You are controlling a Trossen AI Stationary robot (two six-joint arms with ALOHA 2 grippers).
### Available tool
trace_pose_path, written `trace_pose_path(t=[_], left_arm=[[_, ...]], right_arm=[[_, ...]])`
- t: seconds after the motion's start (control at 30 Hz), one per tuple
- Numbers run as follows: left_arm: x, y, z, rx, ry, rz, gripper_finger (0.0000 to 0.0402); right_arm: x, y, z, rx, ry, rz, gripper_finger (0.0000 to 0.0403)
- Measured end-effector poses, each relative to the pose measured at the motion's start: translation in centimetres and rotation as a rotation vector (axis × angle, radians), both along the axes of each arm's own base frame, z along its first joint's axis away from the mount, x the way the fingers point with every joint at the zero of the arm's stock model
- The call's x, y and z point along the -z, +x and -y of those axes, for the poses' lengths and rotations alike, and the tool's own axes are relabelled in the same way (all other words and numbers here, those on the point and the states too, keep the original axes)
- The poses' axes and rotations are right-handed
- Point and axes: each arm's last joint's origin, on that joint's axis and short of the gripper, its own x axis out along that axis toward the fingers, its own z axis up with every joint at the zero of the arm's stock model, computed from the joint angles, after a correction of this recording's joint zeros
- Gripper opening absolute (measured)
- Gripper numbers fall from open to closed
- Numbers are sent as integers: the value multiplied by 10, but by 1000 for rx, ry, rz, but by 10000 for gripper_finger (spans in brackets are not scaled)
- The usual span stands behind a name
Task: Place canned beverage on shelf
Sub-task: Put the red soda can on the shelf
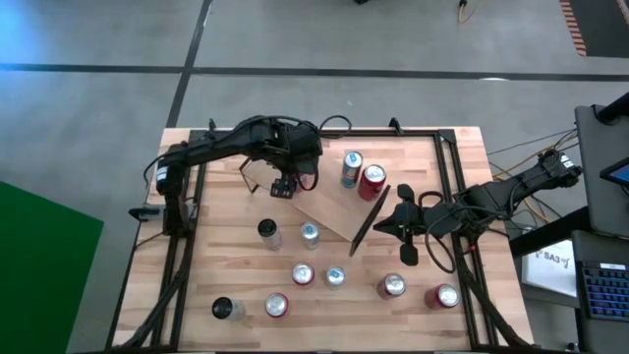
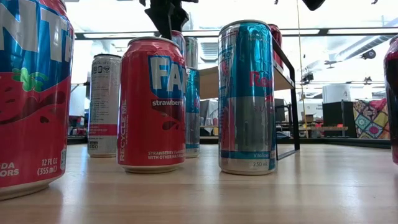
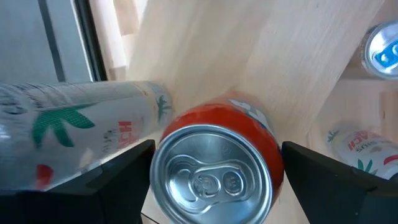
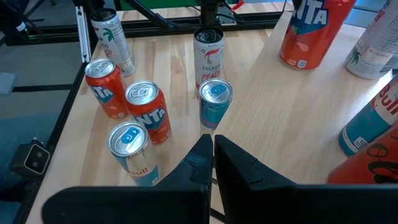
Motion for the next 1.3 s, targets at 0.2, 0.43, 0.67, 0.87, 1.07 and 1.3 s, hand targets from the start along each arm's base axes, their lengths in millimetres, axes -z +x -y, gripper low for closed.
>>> trace_pose_path(t=[0.2,0.43,0.67,0.87,1.07,1.3], left_arm=[[-12,-1,0,-9,6,55,331],[-38,-10,2,-25,14,142,332],[-82,-42,10,-128,-27,368,332],[-101,-69,42,-118,-93,550,332],[-95,-90,83,-15,-101,737,332],[-43,-118,106,-28,-11,789,332]], right_arm=[[0,0,0,0,0,0,9],[0,0,0,0,0,0,9],[0,0,0,3,-14,4,9],[-3,2,0,-17,-39,36,9],[-10,8,-3,-33,-39,123,9],[-6,20,-8,-40,-48,144,9]])
